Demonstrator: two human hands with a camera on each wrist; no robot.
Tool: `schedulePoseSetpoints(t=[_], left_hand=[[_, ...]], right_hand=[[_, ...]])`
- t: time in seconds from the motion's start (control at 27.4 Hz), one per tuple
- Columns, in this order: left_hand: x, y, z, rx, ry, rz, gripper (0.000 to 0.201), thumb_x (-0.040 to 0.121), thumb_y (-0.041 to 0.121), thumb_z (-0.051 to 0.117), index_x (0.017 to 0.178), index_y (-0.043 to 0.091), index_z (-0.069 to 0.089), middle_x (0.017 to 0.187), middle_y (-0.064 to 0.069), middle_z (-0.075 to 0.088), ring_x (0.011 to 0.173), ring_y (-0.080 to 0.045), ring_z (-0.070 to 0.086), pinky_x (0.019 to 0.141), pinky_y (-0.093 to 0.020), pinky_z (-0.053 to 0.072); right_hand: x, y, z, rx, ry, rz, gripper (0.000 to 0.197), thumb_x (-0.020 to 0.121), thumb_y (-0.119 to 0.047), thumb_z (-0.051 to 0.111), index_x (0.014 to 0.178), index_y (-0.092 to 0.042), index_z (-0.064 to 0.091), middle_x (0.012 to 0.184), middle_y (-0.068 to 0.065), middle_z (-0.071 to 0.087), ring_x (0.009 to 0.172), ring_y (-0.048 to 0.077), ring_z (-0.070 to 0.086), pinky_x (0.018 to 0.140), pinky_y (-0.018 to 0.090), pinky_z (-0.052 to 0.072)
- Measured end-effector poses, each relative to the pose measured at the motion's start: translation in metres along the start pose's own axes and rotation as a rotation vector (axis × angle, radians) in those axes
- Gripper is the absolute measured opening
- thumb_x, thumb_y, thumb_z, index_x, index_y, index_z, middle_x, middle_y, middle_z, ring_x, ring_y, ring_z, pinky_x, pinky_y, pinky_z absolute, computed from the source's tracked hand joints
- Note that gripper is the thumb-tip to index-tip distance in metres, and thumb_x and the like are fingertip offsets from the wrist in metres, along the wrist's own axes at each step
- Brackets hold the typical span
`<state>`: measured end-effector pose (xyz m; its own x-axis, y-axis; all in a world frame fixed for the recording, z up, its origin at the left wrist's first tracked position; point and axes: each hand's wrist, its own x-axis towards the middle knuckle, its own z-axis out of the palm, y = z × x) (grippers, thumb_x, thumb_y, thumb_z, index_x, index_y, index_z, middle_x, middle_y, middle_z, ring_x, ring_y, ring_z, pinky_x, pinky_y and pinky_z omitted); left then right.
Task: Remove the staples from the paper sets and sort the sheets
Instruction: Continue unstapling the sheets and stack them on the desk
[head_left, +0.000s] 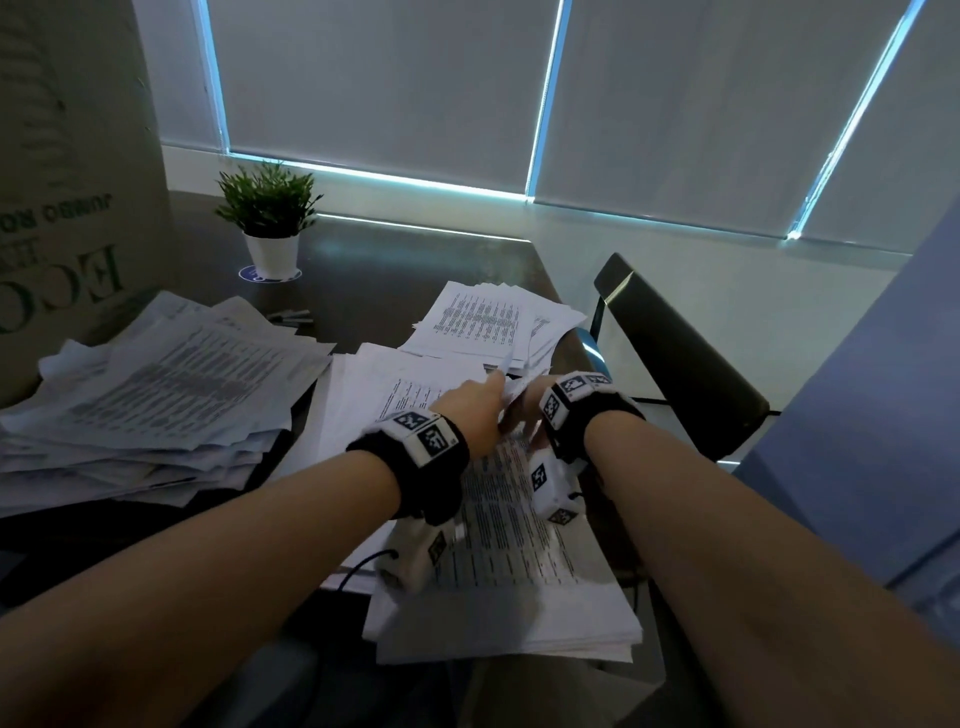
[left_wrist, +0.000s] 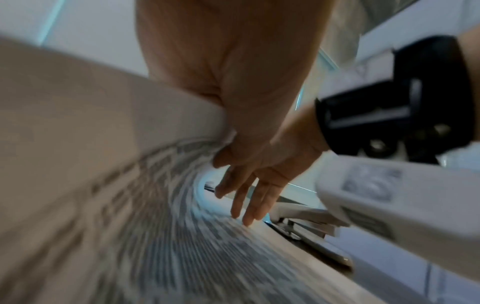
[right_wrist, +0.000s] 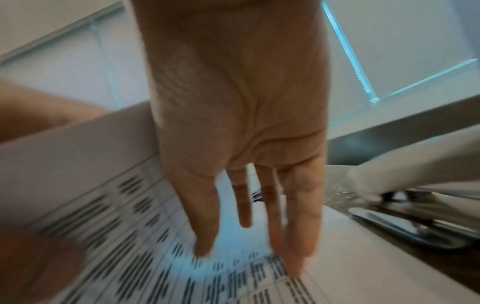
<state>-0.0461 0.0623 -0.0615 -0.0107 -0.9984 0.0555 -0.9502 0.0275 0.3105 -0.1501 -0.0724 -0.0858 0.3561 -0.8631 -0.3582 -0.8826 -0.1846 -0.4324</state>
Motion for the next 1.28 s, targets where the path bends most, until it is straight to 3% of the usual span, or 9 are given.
schedulePoseSetpoints(t=[0.22,0.37,0.51,0.69,0.8,0.95,1.1,1.21,1.28], left_hand=[[0.015,-0.011,-0.026,0.239,0.125,0.012,0.027,0.091,0.000,0.047,0.115,0.005,0.058,0.110,-0.014,0.063,0.100,-0.033,0.063,0.079,-0.036,0.049],[0.021,-0.034,-0.044,0.004,0.261,-0.008,0.014,0.091,0.000,0.044,0.093,0.009,0.055,0.094,-0.011,0.061,0.086,-0.032,0.061,0.074,-0.035,0.049],[0.035,-0.064,-0.058,-0.382,0.473,-0.067,0.029,0.092,0.005,0.050,0.119,0.015,0.044,0.097,-0.008,0.060,0.084,-0.027,0.060,0.070,-0.034,0.049],[0.058,-0.099,-0.076,-0.736,0.673,-0.179,0.049,0.085,0.009,0.068,0.129,0.010,0.045,0.119,-0.010,0.060,0.106,-0.025,0.057,0.087,-0.030,0.045],[0.070,-0.108,-0.080,-0.814,0.853,-0.298,0.037,0.089,0.014,0.065,0.122,0.003,0.052,0.118,-0.013,0.062,0.107,-0.026,0.058,0.084,-0.028,0.044],[0.080,-0.117,-0.078,-0.881,1.010,-0.439,0.020,0.098,0.012,0.047,0.114,0.000,0.048,0.121,-0.017,0.059,0.101,-0.027,0.055,0.078,-0.027,0.037],[0.085,-0.136,-0.067,-0.892,0.987,-0.557,0.012,0.098,0.015,0.046,0.104,0.006,0.047,0.113,-0.021,0.060,0.101,-0.032,0.057,0.076,-0.029,0.035],[0.086,-0.146,-0.053,-0.868,1.018,-0.655,0.009,0.101,0.014,0.042,0.102,0.006,0.043,0.119,-0.026,0.057,0.108,-0.038,0.054,0.083,-0.037,0.037],[0.090,-0.149,-0.034,-0.781,0.875,-0.742,0.020,0.104,0.018,0.033,0.108,0.001,0.042,0.128,-0.030,0.050,0.116,-0.041,0.049,0.088,-0.038,0.036]], right_hand=[[0.000,-0.009,-0.009,0.629,0.285,-0.079,0.033,0.094,-0.031,0.062,0.123,-0.016,0.057,0.117,0.014,0.061,0.092,0.028,0.063,0.067,0.031,0.053],[0.004,-0.029,-0.005,0.441,0.376,-0.287,0.030,0.091,-0.006,0.064,0.121,-0.007,0.063,0.117,0.018,0.065,0.101,0.033,0.063,0.087,0.043,0.055],[0.010,-0.037,-0.012,0.620,0.555,-0.206,0.067,0.084,-0.018,0.075,0.140,-0.011,0.040,0.128,0.017,0.052,0.107,0.030,0.057,0.084,0.035,0.052],[0.020,-0.012,-0.013,0.733,0.217,-0.027,0.065,0.085,-0.035,0.074,0.136,-0.006,0.046,0.136,0.013,0.056,0.117,0.031,0.058,0.099,0.048,0.050],[0.009,-0.004,-0.014,0.898,0.009,-0.087,0.040,0.091,-0.023,0.068,0.126,-0.006,0.057,0.126,0.012,0.063,0.105,0.026,0.061,0.088,0.039,0.053],[0.005,0.010,-0.013,0.943,-0.183,-0.151,0.040,0.090,-0.008,0.066,0.128,0.001,0.055,0.124,0.017,0.066,0.113,0.034,0.063,0.103,0.045,0.048],[0.002,0.011,-0.027,0.748,-0.424,-0.011,0.021,0.095,-0.008,0.062,0.115,-0.006,0.065,0.112,0.012,0.071,0.099,0.026,0.070,0.082,0.033,0.058],[0.014,0.005,-0.044,0.290,-0.215,-0.015,0.036,0.100,-0.025,0.056,0.125,0.001,0.057,0.114,0.017,0.064,0.101,0.030,0.064,0.083,0.035,0.054],[0.028,0.001,-0.048,0.396,0.057,-0.053,0.036,0.101,-0.026,0.054,0.125,0.001,0.056,0.118,0.020,0.063,0.092,0.027,0.062,0.070,0.030,0.051]])
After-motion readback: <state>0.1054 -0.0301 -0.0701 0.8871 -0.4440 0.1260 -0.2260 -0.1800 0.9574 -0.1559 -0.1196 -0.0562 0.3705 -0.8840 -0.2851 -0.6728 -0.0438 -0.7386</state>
